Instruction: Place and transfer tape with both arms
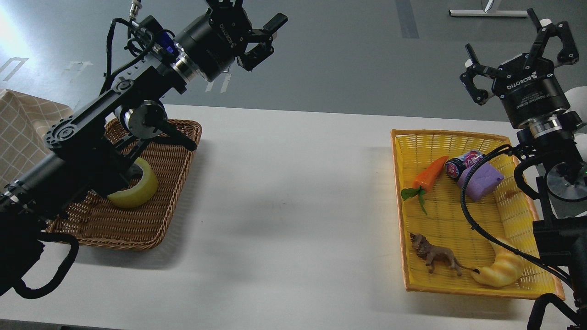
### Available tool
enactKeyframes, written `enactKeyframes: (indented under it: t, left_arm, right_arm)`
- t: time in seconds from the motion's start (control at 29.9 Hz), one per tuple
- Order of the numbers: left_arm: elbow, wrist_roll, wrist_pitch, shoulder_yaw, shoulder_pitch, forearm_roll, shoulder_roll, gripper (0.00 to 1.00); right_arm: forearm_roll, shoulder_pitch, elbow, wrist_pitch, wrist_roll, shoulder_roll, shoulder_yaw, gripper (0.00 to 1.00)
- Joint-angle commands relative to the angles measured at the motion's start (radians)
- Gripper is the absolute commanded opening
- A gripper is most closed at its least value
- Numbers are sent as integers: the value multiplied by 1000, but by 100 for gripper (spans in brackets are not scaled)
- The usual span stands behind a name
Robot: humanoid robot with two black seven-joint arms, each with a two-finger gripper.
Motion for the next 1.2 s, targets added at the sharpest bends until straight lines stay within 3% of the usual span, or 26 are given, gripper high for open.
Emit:
enactKeyframes:
  t: [0.0, 0.27, 1.17]
  left_arm:
    - [0, 2, -20, -52, 66, 1, -32, 98]
    - [3, 2, -31, -115, 130, -1, -42, 98]
    - [20, 0, -83, -204, 155, -80, -90, 98]
  right_arm:
    - [0, 6, -18, 0, -3, 5, -15, 99]
    - [0, 55, -71, 0, -3, 11, -54, 99]
    - [-9, 104, -64, 0, 0, 28, -90, 99]
